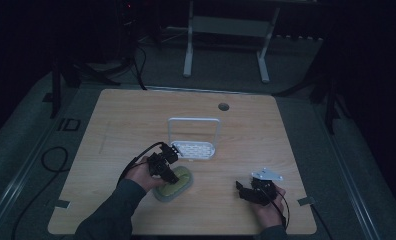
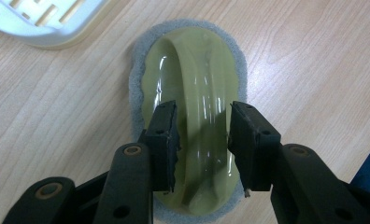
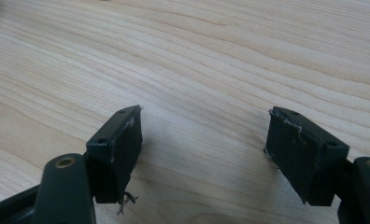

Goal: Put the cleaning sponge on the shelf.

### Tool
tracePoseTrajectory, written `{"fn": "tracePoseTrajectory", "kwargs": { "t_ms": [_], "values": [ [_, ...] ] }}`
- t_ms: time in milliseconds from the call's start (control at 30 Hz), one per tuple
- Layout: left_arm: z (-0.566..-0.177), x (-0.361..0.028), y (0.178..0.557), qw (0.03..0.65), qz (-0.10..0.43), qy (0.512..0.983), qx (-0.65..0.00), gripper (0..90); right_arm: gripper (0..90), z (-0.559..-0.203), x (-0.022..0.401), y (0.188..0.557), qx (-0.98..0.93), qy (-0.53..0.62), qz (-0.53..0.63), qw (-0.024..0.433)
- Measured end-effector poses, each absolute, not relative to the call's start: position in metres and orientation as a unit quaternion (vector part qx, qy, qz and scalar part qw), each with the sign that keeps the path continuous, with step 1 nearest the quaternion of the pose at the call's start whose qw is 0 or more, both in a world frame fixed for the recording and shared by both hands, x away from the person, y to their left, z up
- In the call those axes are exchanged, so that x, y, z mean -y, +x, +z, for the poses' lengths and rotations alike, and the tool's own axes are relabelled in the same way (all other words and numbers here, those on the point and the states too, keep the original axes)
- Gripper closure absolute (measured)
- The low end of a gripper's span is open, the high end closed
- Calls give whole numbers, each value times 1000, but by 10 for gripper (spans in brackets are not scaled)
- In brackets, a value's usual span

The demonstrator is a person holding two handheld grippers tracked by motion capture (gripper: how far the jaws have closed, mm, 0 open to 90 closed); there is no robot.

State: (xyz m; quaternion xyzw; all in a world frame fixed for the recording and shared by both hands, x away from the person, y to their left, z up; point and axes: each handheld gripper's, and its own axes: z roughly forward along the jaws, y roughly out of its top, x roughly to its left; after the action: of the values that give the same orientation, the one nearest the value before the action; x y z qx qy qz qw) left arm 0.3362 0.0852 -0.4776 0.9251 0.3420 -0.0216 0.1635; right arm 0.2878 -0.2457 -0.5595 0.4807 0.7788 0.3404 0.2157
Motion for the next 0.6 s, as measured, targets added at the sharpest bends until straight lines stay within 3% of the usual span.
{"fn": "tracePoseTrajectory", "kwargs": {
  "t_ms": [600],
  "values": [
    [-478, -79, 341, 149, -31, 929, -338, 670, 265, -559, 246, 288, -779, 481, 340, 215]
  ]
}}
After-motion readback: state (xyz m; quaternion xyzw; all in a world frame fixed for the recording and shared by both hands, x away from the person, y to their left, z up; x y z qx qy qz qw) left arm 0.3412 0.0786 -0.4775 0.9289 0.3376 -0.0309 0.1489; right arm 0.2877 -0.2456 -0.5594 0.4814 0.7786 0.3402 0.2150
